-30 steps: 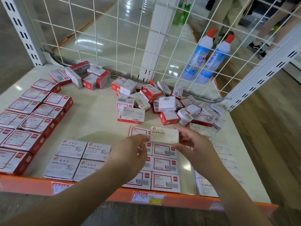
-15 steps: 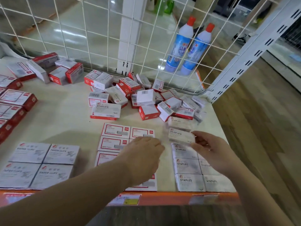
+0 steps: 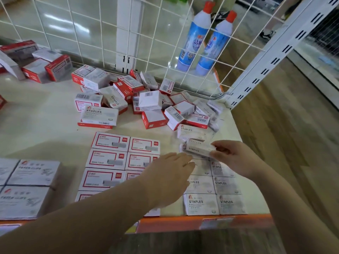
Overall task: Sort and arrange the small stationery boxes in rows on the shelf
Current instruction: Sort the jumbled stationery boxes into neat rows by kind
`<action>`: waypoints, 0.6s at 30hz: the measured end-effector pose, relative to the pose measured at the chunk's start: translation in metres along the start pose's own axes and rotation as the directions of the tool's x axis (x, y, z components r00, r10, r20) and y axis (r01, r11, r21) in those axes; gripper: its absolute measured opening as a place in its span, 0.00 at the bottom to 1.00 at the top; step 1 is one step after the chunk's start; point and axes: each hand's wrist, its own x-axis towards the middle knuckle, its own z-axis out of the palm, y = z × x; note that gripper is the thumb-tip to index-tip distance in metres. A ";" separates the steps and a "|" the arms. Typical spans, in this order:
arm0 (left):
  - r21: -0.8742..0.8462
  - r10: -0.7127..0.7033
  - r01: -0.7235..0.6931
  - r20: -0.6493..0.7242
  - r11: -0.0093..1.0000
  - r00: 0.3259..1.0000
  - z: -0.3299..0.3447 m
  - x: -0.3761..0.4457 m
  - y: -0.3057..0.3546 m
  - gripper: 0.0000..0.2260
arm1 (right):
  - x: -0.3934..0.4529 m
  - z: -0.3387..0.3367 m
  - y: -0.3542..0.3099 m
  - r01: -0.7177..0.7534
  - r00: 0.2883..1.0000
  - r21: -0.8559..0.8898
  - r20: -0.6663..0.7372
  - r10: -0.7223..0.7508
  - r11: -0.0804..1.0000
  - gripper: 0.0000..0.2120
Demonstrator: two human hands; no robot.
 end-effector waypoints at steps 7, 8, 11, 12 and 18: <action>-0.025 -0.015 0.016 0.017 1.000 1.000 0.001 0.006 -0.003 0.21 | 0.008 0.010 0.002 0.059 0.996 -0.009 -0.069 -0.060 0.998 0.08; -0.041 -0.019 0.020 0.013 0.999 1.000 0.001 0.008 -0.003 0.21 | 0.010 0.011 0.002 0.074 0.994 -0.025 -0.073 -0.075 0.997 0.08; -0.049 -0.016 0.017 0.013 0.999 1.000 0.001 0.010 -0.005 0.19 | 0.016 0.012 0.004 0.095 0.991 -0.073 -0.090 -0.101 0.993 0.08; -0.052 -0.014 0.014 0.008 0.999 1.000 0.002 0.010 -0.006 0.19 | 0.018 0.012 0.005 0.098 0.990 -0.085 -0.096 -0.106 0.992 0.08; -0.057 -0.005 0.004 -0.017 0.998 1.000 0.004 0.012 -0.008 0.19 | 0.023 0.012 0.009 0.053 0.986 -0.133 -0.147 -0.073 0.990 0.12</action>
